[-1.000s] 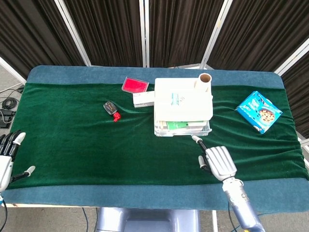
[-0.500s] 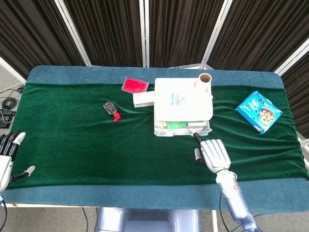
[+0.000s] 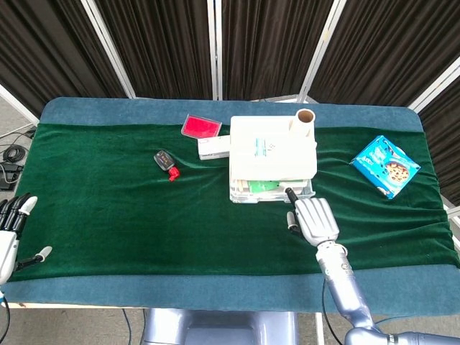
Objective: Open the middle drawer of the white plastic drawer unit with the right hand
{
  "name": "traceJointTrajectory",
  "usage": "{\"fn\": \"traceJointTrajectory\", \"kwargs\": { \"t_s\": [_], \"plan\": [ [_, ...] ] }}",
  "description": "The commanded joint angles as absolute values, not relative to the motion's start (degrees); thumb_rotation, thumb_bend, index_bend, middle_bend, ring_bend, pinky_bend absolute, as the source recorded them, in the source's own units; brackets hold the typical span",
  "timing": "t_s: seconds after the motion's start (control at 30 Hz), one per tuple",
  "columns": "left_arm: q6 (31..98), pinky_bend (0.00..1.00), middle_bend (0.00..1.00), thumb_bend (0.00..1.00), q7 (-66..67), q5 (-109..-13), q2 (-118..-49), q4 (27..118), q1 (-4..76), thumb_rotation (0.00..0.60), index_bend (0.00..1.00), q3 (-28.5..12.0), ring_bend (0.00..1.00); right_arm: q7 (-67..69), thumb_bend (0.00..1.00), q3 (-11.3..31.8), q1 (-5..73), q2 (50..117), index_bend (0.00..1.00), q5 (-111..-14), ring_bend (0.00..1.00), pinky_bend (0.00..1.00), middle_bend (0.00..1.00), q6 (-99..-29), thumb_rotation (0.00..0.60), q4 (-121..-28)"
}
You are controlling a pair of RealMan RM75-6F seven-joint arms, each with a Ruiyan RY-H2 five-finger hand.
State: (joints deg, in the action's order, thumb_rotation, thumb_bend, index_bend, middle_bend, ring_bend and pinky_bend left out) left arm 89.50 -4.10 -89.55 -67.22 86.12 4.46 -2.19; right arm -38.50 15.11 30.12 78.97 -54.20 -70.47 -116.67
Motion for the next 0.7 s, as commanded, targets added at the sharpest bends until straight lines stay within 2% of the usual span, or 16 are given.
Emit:
{"fn": "traceJointTrajectory", "kwargs": {
  "t_s": [0.03, 0.3, 0.57, 0.7],
  "plan": [
    [89.46, 0.0, 0.0, 0.16, -4.06, -89.63, -67.24, 86.13, 4.48, 0.6, 0.0, -2.14, 0.0, -38.34, 0.57, 14.86, 30.66, 79.12, 0.19, -53.44, 0.92, 0.77, 0.9, -70.29, 0.6, -116.73],
    [89.32, 0.0, 0.0, 0.16, -4.11, -89.5, -67.24, 86.12, 4.53, 0.6, 0.0, -2.18, 0.0, -38.38, 0.58, 14.63, 32.52, 80.52, 0.23, -51.87, 0.93, 0.78, 0.91, -70.74, 0.6, -115.3],
    [89.24, 0.0, 0.0, 0.16, -4.24, -89.46, -67.17, 86.1, 4.55, 0.6, 0.0, -2.16, 0.0, -38.81, 0.58, 13.39, 33.06, 80.86, 0.38, -51.91, 0.95, 0.8, 0.93, -72.57, 0.6, -115.87],
    [89.35, 0.0, 0.0, 0.16, -4.18, -89.49, -67.15, 86.2, 4.51, 0.6, 0.0, -2.17, 0.0, -39.07, 0.59, 12.52, 32.96, 80.69, 0.4, -52.2, 0.95, 0.8, 0.93, -73.56, 0.6, -116.54]
  ]
}}
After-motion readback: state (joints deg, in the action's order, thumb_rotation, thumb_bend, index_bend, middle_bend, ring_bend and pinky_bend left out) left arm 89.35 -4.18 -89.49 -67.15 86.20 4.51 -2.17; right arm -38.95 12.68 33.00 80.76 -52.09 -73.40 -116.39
